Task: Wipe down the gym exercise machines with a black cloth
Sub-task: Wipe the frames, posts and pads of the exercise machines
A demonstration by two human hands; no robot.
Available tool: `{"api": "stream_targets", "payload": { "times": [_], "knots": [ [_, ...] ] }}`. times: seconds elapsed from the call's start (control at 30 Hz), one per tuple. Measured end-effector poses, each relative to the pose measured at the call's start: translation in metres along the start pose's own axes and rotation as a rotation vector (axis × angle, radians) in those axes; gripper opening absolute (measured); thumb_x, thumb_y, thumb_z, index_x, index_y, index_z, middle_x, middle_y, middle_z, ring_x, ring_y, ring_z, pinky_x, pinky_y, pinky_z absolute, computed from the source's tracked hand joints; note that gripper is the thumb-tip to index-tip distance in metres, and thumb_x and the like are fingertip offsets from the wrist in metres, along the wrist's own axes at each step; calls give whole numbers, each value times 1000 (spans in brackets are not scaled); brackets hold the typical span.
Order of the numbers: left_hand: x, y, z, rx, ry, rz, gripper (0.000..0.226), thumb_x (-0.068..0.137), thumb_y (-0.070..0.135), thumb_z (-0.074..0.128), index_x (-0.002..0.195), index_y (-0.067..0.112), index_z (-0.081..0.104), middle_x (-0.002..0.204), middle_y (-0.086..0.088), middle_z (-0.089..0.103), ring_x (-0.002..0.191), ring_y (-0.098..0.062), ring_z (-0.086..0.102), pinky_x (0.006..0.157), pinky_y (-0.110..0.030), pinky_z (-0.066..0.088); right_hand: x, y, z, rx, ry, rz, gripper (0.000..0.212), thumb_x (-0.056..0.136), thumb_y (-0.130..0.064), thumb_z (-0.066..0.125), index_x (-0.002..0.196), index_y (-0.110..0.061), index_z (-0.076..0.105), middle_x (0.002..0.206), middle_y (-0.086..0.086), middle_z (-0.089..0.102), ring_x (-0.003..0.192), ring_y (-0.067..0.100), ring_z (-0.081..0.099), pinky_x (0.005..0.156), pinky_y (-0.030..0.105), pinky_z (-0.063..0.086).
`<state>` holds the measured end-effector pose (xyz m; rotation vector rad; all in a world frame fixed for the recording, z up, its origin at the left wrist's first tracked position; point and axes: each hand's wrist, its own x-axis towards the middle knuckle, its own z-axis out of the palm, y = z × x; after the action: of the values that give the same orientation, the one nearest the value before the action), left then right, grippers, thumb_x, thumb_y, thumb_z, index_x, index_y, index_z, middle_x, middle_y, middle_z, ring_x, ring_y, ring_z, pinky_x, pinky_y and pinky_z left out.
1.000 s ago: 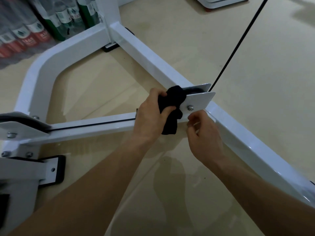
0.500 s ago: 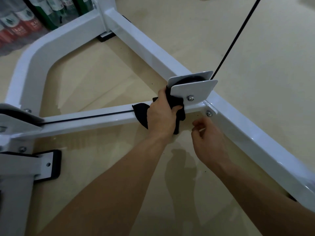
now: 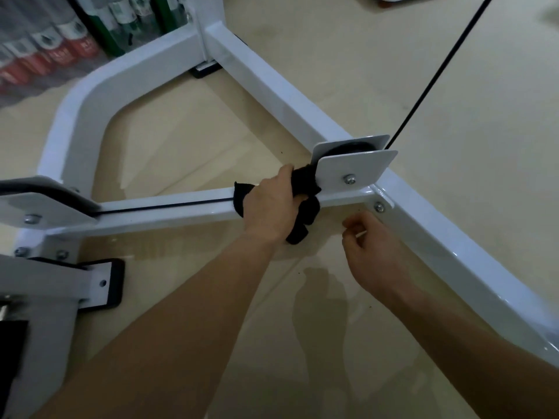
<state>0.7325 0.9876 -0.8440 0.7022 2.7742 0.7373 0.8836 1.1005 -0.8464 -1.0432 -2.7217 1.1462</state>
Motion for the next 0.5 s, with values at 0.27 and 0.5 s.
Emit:
{"api": "stream_targets", "payload": {
  "times": [0.27,0.5],
  "knots": [
    [-46,-22,-27,-212,102,-51,19,92,41,64,106,29,63,82,16,59,77,-6,52,66,-24,34,-7,-26,19,75,25,-130,46,101,-31,50,146,-36,42,130,-12,53,93,1,57,87,29,49],
    [-187,-35,-46,-517,41,-366,23,99,39,55,95,22,69,82,10,68,75,-7,65,63,-26,47,-106,-61,50,-72,-375,-270,18,97,-27,53,112,-21,61,100,-7,67,88,16,63,72,31,52]
  ]
}}
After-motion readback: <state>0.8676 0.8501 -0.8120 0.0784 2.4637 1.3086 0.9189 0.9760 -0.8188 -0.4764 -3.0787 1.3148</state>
